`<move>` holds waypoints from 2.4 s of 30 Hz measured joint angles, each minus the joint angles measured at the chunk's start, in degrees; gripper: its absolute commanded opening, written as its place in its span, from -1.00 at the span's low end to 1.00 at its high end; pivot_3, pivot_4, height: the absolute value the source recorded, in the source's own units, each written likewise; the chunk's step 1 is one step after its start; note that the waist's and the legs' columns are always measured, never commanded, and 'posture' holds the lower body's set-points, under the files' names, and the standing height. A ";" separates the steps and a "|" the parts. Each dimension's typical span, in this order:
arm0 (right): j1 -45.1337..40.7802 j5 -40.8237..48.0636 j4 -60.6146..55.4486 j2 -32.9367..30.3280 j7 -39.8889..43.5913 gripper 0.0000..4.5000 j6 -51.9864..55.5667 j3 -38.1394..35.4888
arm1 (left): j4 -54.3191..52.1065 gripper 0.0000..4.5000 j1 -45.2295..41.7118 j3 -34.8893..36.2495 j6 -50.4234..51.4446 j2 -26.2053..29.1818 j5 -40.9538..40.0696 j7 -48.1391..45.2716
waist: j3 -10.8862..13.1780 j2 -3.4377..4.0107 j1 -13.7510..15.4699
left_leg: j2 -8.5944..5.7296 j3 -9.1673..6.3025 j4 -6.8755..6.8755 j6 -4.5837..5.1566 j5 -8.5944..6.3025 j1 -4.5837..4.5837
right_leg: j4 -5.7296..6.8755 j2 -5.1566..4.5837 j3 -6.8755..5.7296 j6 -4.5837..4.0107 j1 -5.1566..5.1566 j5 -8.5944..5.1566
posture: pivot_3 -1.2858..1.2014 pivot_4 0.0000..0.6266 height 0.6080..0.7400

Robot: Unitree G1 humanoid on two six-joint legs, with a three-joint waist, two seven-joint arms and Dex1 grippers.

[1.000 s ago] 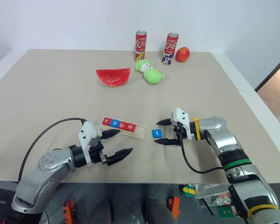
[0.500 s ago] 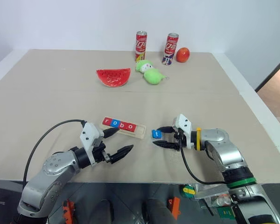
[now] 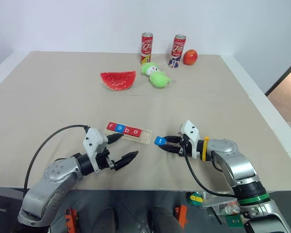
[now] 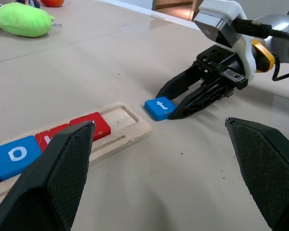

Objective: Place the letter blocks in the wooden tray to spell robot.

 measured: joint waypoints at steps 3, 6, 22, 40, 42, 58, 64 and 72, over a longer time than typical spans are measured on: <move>-4.23 0.42 1.94 -0.69 0.53 -0.46 0.24 -0.84 | 0.47 1.00 0.09 0.08 -0.36 -0.28 1.29 1.03 | 0.01 0.02 -0.06 | 0.00 0.04 0.01 0.02 0.02 0.00 | 0.00 0.01 0.03 0.01 -0.03 0.08 | 0.03 -0.52 1.00; -9.39 0.31 3.14 -0.97 2.03 -0.46 -0.34 -0.34 | 0.77 1.00 0.01 0.21 -0.48 -1.15 1.79 2.73 | 0.01 0.01 -0.04 | 0.01 0.01 0.01 0.03 0.02 0.01 | 0.00 0.02 0.00 0.00 -0.02 0.08 | 0.03 -0.52 1.00; -16.72 -5.39 17.16 4.81 7.09 -0.46 -9.22 8.57 | 1.13 1.00 0.09 0.32 -0.35 -4.12 3.30 7.44 | 0.00 0.00 0.01 | -0.01 -0.03 -0.01 0.01 0.00 -0.05 | -0.01 0.00 -0.04 0.01 -0.03 0.02 | 0.03 -0.52 1.00; -18.92 -6.37 21.20 6.92 8.58 0.41 -9.16 8.48 | 0.75 1.00 1.52 0.33 -0.34 -3.45 3.53 7.82 | 0.00 0.01 -0.01 | 0.01 -0.02 -0.02 0.01 0.00 -0.03 | -0.01 0.01 -0.03 -0.01 -0.02 0.03 | 0.03 -0.52 1.00; -18.90 -6.42 20.91 6.96 8.80 0.75 -8.58 8.49 | 0.75 1.00 1.52 0.33 -0.34 -3.32 3.53 7.82 | 0.00 0.01 0.00 | 0.01 -0.02 -0.02 0.01 0.00 -0.03 | -0.01 0.00 -0.03 -0.01 -0.02 0.03 | 0.03 -0.52 1.00; -12.00 -1.13 10.20 12.80 -8.91 0.30 -0.56 -3.18 | 0.74 1.00 1.60 0.15 -0.60 -2.97 4.20 7.49 | 0.00 0.00 0.00 | 0.00 -0.03 -0.07 0.01 0.00 -0.07 | -0.01 0.00 -0.02 0.00 -0.06 -0.01 | 0.03 -0.52 1.00; -7.09 -2.50 6.22 17.06 -19.80 -0.64 -0.13 -3.51 | 0.74 1.00 2.10 0.19 -0.97 -3.04 4.58 7.89 | 0.00 0.00 -0.04 | 0.01 0.00 -0.06 0.00 0.00 -0.08 | -0.01 0.00 0.00 -0.01 -0.09 0.02 | 0.03 -0.52 1.00; -7.43 1.33 5.82 8.36 -18.69 0.13 1.22 -10.22 | 5.57 1.00 2.68 12.89 -1.28 0.66 3.67 9.30 | 0.01 0.01 0.12 | -0.02 -0.01 -0.06 0.00 0.00 -0.10 | -0.03 -0.04 -0.05 0.00 -0.09 -0.03 | 0.03 -0.52 1.00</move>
